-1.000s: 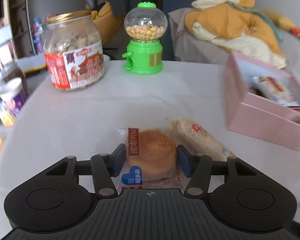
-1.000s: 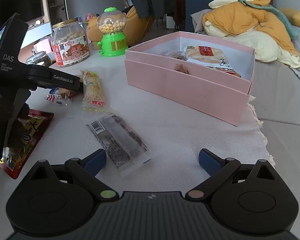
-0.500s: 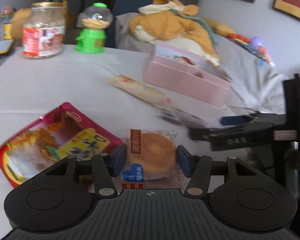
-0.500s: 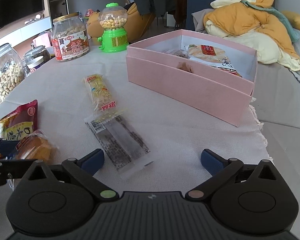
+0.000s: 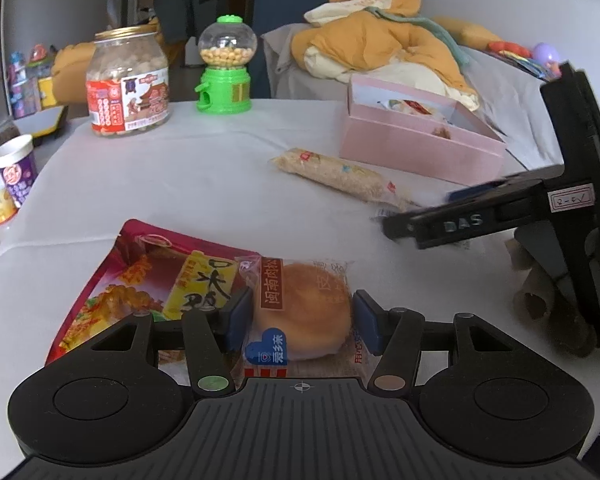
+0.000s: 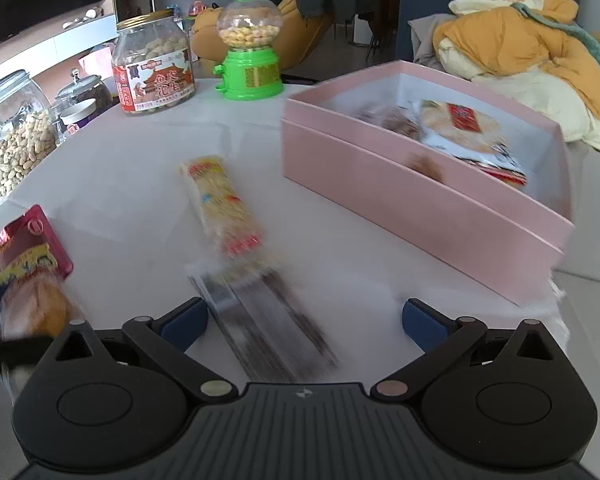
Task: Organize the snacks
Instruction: 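Grasp the dark stick packet with the right tool while the left tool holds the bun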
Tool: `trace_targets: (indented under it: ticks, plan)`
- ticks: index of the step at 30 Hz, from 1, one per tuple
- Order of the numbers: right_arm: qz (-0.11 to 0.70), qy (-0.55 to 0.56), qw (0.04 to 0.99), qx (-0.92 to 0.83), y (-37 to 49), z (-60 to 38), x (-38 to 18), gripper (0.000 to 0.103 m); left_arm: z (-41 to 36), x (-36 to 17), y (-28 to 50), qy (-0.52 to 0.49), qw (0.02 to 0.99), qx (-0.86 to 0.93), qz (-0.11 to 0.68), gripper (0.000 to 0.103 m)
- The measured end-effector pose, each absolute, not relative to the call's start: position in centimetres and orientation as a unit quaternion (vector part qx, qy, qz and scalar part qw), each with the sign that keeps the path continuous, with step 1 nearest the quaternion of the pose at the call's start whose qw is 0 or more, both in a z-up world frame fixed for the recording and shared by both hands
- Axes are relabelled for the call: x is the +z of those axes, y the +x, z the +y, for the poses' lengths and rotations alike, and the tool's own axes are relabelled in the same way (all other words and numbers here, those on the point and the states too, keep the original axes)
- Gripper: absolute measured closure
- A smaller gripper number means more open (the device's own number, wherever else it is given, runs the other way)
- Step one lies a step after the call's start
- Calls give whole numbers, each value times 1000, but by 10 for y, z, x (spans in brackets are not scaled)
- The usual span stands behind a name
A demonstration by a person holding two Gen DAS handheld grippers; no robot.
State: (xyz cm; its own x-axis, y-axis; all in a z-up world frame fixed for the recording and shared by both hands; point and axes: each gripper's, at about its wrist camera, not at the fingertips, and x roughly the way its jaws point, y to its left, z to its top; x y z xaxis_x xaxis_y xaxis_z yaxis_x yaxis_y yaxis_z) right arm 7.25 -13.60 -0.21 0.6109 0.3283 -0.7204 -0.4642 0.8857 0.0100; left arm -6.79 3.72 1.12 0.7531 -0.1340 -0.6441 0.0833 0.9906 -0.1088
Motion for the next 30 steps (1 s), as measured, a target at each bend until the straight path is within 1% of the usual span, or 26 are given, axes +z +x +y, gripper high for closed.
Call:
trace_targets:
  ticks: [1, 3, 4, 5, 6, 16, 20, 22, 23, 24, 30]
  plan:
    - [377, -90, 894, 224, 70, -131, -1, 12, 36, 10, -68, -37, 936, -60, 346, 42]
    - [366, -99, 895, 236, 60, -124, 3, 41, 33, 9, -68, -32, 937, -56, 345, 42]
    - [363, -106, 893, 243, 52, -121, 5, 47, 32, 8, -69, -29, 937, -55, 344, 42]
    - [364, -110, 891, 247, 47, -120, 7, 57, 32, 8, -68, -27, 937, -54, 344, 42]
    - [365, -114, 889, 253, 40, -121, 8, 60, 31, 8, -69, -26, 937, -53, 343, 42]
    - [374, -80, 896, 226, 8, -179, 8, 61, 27, 7, -68, -17, 938, -50, 342, 40]
    - [363, -99, 899, 222, 6, -174, 7, 57, 27, 7, -67, -12, 938, -48, 344, 39]
    - [357, -105, 902, 219, 8, -168, 6, 57, 26, 7, -67, -11, 937, -48, 345, 39]
    - [360, -103, 902, 217, 10, -167, 6, 58, 26, 7, -67, -10, 937, -48, 345, 39]
    - [365, -101, 900, 216, 11, -166, 8, 64, 26, 7, -67, -10, 937, -47, 345, 39]
    - [366, -88, 893, 248, 2, -165, 18, 66, 25, 7, -67, -9, 937, -46, 345, 39]
